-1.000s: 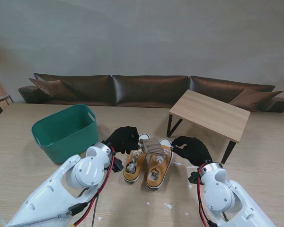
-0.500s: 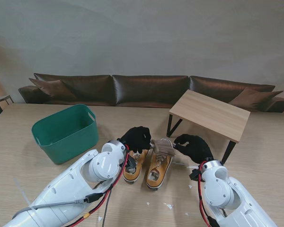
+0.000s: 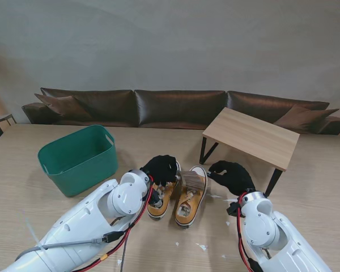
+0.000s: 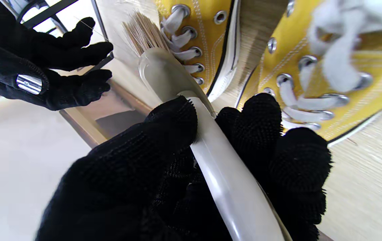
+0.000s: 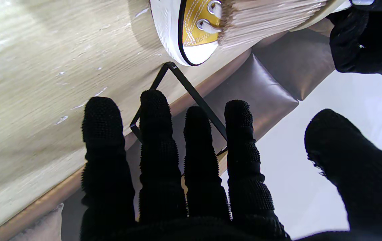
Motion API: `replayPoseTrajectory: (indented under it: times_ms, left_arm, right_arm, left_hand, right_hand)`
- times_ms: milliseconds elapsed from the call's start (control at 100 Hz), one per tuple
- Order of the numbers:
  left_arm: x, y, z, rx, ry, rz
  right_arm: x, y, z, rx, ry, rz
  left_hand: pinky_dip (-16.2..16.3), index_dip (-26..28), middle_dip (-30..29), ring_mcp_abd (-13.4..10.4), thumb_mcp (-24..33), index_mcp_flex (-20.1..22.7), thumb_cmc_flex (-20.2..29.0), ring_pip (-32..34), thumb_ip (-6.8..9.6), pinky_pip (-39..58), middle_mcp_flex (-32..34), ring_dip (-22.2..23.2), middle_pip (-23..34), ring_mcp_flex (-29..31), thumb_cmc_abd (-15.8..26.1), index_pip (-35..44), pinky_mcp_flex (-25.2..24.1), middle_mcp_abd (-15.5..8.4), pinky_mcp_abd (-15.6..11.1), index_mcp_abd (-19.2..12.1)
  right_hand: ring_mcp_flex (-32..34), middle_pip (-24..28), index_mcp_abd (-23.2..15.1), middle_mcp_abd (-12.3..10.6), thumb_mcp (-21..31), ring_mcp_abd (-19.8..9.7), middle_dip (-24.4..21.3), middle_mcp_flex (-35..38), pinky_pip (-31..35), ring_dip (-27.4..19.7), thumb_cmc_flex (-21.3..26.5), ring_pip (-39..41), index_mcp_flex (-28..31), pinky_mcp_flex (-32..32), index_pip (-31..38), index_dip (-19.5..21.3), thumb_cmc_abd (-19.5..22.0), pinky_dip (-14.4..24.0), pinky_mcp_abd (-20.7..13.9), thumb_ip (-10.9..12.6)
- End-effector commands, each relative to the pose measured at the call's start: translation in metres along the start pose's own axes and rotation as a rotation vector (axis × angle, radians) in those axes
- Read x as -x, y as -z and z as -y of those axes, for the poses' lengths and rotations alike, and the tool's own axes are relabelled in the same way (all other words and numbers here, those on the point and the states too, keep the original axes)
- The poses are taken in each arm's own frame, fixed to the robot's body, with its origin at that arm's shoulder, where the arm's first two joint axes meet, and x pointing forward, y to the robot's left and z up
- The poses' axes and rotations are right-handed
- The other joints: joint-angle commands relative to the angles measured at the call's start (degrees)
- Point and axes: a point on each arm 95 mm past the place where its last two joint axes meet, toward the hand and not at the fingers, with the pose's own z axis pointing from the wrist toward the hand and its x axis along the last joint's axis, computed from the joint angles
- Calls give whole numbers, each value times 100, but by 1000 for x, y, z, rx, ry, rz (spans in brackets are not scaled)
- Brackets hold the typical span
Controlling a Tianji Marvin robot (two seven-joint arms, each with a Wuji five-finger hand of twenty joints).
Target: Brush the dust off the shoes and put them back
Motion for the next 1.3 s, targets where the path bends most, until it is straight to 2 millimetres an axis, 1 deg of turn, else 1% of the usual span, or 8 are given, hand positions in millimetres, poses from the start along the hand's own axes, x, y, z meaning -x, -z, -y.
replayPoseTrajectory:
  times_ms: [0, 200, 440, 610, 820, 1000, 1180, 1290]
  left_arm:
    - [6, 5, 0, 18, -1, 18]
    - [12, 15, 8, 6, -28, 30]
    - [10, 26, 17, -15, -53, 15]
    - [3, 31, 28, -44, -68, -9]
    - [-12, 34, 40, -79, -68, -61]
    - [-25, 26, 38, -72, -32, -95]
    - [-35, 7, 24, -32, -1, -115]
    - [-37, -4, 15, -10, 9, -113]
  right_arm:
    - [-1, 1, 5, -18, -5, 0]
    - [-1, 1, 6, -25, -4, 1]
    - [0, 2, 7, -34, -4, 1]
    - [-1, 1, 8, -35, -3, 1]
    - [0, 0, 8, -29, -5, 3]
    - [-1, 0, 9, -28, -6, 1]
    - [0, -1, 9, -30, -6, 4]
    - [1, -1, 9, -27, -7, 7]
  left_hand:
    - [4, 9, 44, -84, 647, 123, 576, 77, 215, 31, 178, 71, 166, 413, 241, 176, -4, -75, -133, 13]
    - [2, 9, 46, -82, 641, 114, 577, 76, 215, 31, 171, 72, 164, 415, 247, 179, -7, -85, -127, 2]
    - [-1, 11, 46, -97, 628, 116, 579, 72, 217, 31, 168, 72, 163, 416, 255, 189, -10, -84, -141, -4]
    - [-2, 10, 46, -100, 625, 119, 581, 67, 220, 34, 172, 71, 165, 414, 255, 190, -6, -88, -148, 2]
    - [-4, 12, 46, -103, 617, 111, 583, 65, 221, 35, 164, 72, 163, 414, 255, 189, -7, -85, -149, -9]
    - [-5, 12, 44, -89, 616, 108, 581, 61, 222, 35, 165, 72, 162, 409, 261, 183, -7, -94, -149, -3]
    - [-6, 17, 45, -97, 615, 112, 583, 56, 224, 36, 171, 72, 165, 412, 262, 187, -7, -88, -149, -7]
    - [-7, 17, 46, -107, 612, 108, 581, 57, 223, 34, 172, 74, 168, 415, 262, 186, -10, -99, -147, -15]
  right_hand:
    - [40, 99, 30, 91, 83, 29, -95, 56, 80, 63, -209, 54, 26, -1475, 61, -130, 181, -63, 135, 112]
    - [37, 94, 37, 91, 83, 22, -97, 45, 80, 63, -211, 53, 25, -1475, 61, -130, 185, -62, 138, 111]
    - [41, 96, 32, 82, 78, 18, -97, 47, 77, 63, -216, 55, 27, -1480, 64, -130, 187, -62, 137, 111]
    - [40, 99, 31, 88, 81, 26, -97, 54, 79, 64, -212, 56, 29, -1476, 66, -129, 190, -61, 130, 112]
    - [41, 101, 36, 84, 83, 31, -96, 58, 79, 64, -211, 56, 30, -1481, 67, -131, 185, -61, 132, 111]
    - [48, 99, 35, 79, 84, 29, -97, 48, 83, 65, -213, 61, 24, -1475, 63, -134, 189, -60, 137, 111]
    - [42, 103, 33, 82, 82, 23, -96, 51, 84, 64, -215, 59, 23, -1474, 66, -133, 187, -60, 128, 111]
    - [41, 101, 41, 87, 88, 26, -97, 49, 82, 63, -206, 59, 26, -1479, 68, -133, 184, -61, 135, 112]
